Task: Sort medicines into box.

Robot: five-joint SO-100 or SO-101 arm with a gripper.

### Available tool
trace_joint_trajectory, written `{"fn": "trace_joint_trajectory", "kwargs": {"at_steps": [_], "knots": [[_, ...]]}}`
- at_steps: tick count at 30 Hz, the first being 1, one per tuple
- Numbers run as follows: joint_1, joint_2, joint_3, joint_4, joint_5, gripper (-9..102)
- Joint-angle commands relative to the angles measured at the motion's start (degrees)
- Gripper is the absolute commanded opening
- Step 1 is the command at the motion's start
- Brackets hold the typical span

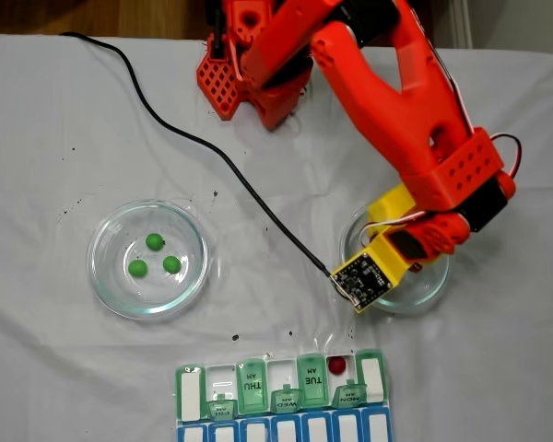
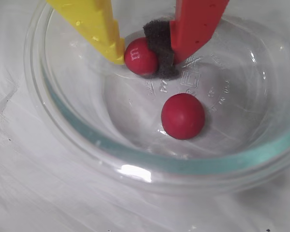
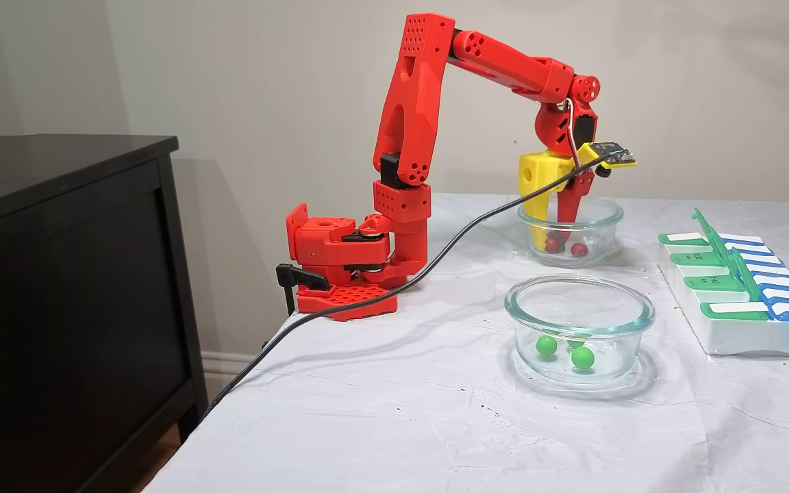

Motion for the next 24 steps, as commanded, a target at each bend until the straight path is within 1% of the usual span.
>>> {"fn": "trace_joint_trajectory", "kwargs": {"at_steps": [1,4,7,10,15,18,24], "knots": [[1.32,9.23,-6.77,1.41,-0.79,0],[3.52,12.13,-9.40,0.97,-0.44,0],[6.15,16.79,-10.28,-2.46,0.09,0],[9.40,20.48,-12.39,-3.69,-0.26,0],[15.21,25.40,-12.39,-7.56,-6.15,0],[18.90,25.75,-11.34,-7.38,-11.34,0],[27.60,27.33,-0.70,-16.96,-15.82,0]]}}
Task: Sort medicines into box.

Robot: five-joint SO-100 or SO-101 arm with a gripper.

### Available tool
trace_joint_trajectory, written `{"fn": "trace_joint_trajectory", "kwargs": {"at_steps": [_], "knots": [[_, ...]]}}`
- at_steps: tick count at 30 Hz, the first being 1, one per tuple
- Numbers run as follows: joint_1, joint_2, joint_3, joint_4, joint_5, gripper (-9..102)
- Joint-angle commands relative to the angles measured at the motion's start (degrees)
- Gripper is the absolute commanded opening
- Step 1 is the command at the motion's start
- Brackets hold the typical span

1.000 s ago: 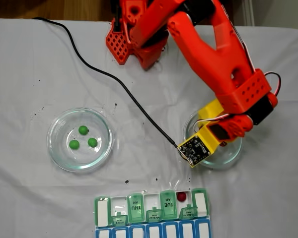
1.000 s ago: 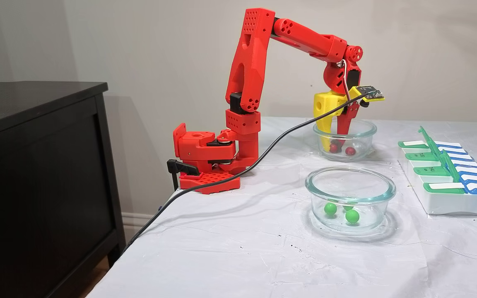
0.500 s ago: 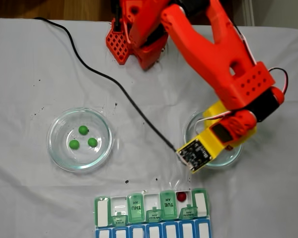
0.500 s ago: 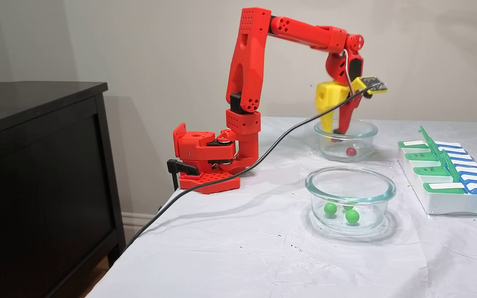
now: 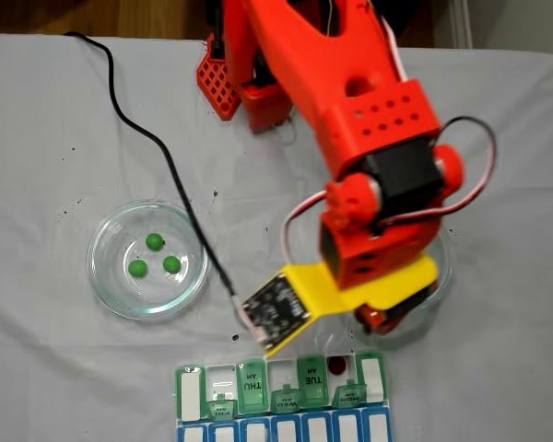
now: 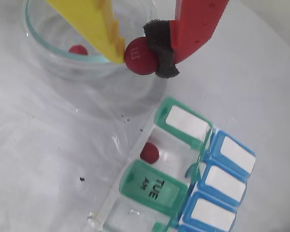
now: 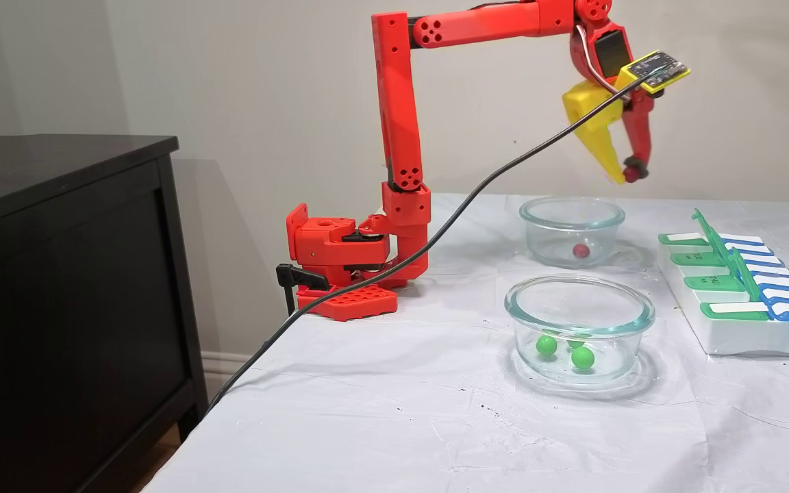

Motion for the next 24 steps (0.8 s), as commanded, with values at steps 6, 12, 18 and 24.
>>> {"fn": "trace_joint_trajectory", "kwargs": {"at_steps": [6,12,18,24], "knots": [[9.23,8.96,9.58,-11.69,-7.03,0],[11.16,8.70,11.25,-16.61,-8.00,0],[12.04,3.16,10.99,-22.50,-6.50,0],[12.13,-3.69,6.86,-21.36,-7.29,0]]}}
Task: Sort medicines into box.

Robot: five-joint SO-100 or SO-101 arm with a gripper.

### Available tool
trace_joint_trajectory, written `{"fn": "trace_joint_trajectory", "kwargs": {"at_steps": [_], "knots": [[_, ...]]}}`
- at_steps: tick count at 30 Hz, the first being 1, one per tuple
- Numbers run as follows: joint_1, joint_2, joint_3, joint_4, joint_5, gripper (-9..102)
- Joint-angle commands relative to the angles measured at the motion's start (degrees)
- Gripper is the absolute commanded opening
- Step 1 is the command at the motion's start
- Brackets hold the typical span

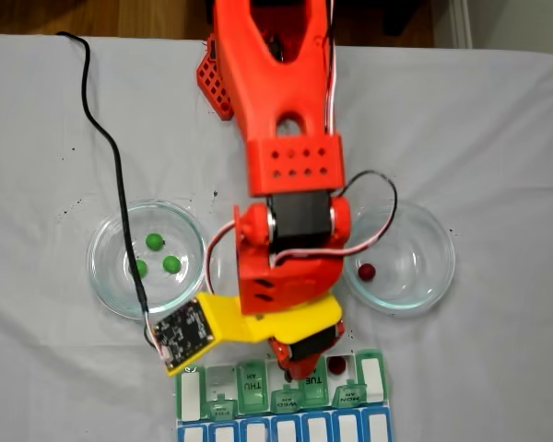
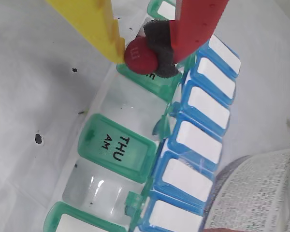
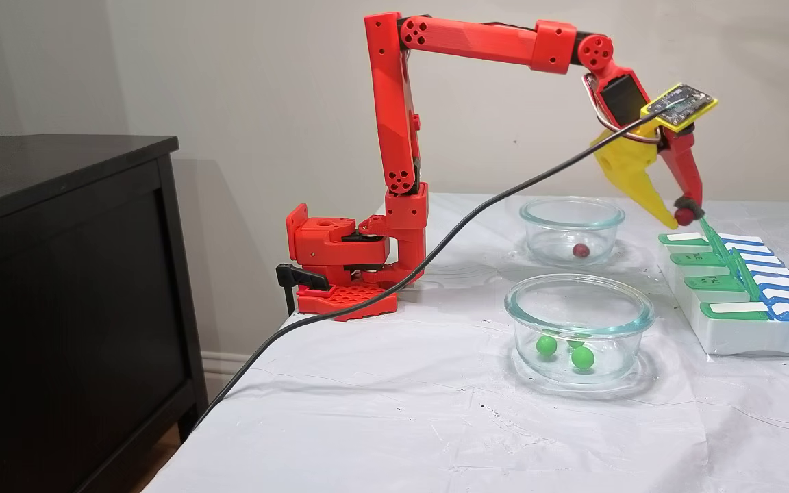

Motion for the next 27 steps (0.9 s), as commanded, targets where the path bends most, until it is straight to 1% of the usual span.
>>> {"fn": "trace_joint_trajectory", "kwargs": {"at_steps": [1,2,6,8,11,15,20,27], "knots": [[0.62,-1.93,-6.94,2.55,-0.79,0],[0.62,-2.99,-8.35,4.04,-0.88,0],[0.97,-5.45,-10.46,4.75,-0.97,0],[1.14,-6.42,-10.63,3.08,-0.97,0],[1.58,-7.29,-10.46,-1.58,-0.79,0],[1.85,-8.17,-11.07,-3.69,-0.79,0],[1.14,-6.94,-7.65,-8.17,-1.58,0],[0.09,-5.89,-5.62,-8.61,-3.08,1]]}}
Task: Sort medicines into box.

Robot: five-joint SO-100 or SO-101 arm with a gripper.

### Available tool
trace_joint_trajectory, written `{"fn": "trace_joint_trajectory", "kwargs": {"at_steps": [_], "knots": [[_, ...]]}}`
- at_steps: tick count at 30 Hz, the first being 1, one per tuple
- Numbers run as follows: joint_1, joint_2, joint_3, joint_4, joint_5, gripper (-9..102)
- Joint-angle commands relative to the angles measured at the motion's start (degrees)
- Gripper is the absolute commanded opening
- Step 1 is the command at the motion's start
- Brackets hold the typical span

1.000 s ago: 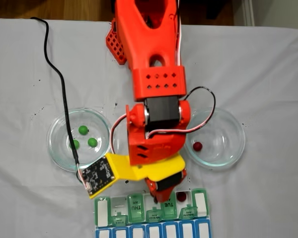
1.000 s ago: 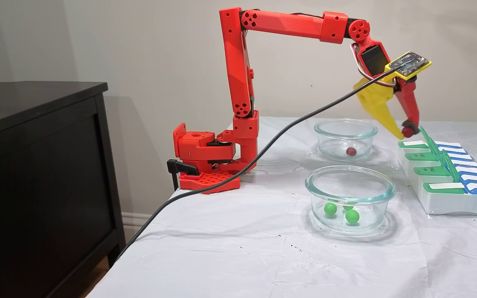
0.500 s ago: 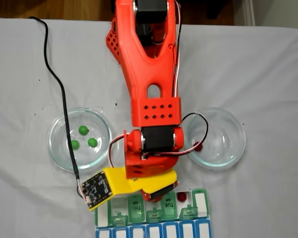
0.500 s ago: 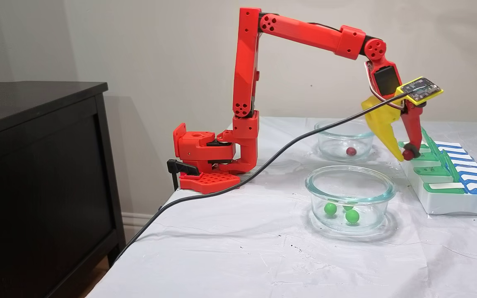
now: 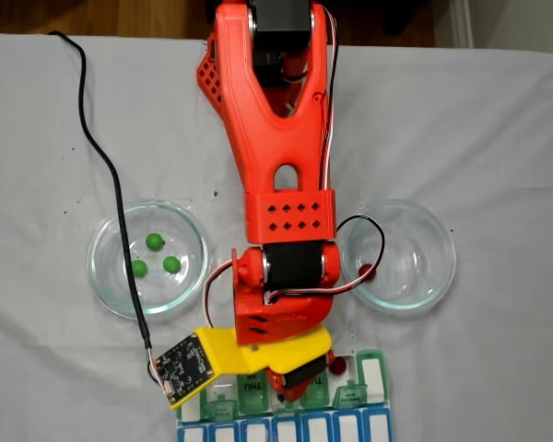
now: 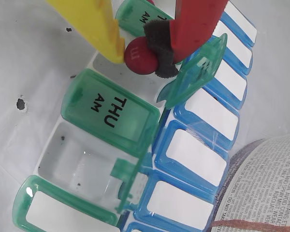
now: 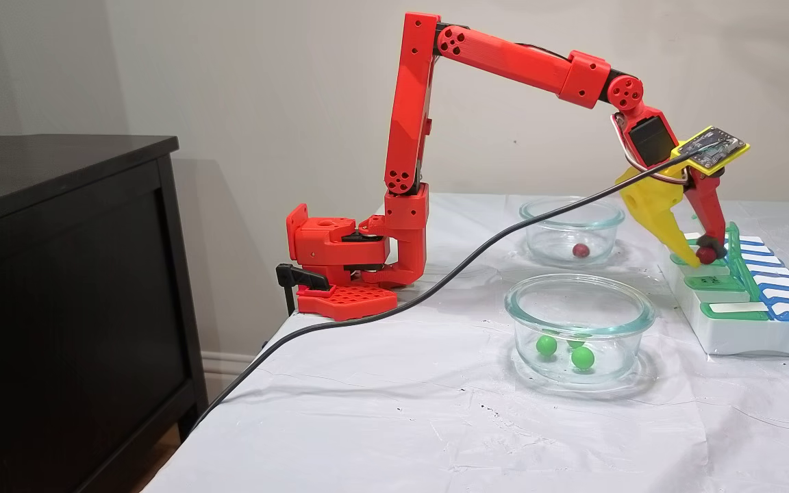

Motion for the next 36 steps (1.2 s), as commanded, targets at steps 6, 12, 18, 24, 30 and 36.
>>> {"fn": "trace_joint_trajectory", "kwargs": {"at_steps": [6,12,18,24,30,36], "knots": [[-1.23,2.72,-1.05,-0.44,-0.35,17],[-1.32,2.81,-1.41,1.23,0.09,26],[-1.58,7.82,-2.37,6.24,-0.53,20],[-4.22,16.61,-6.59,19.25,-2.11,1],[-13.36,25.40,-5.10,25.31,-3.87,0],[-23.29,34.54,6.86,19.60,-9.23,0]]}}
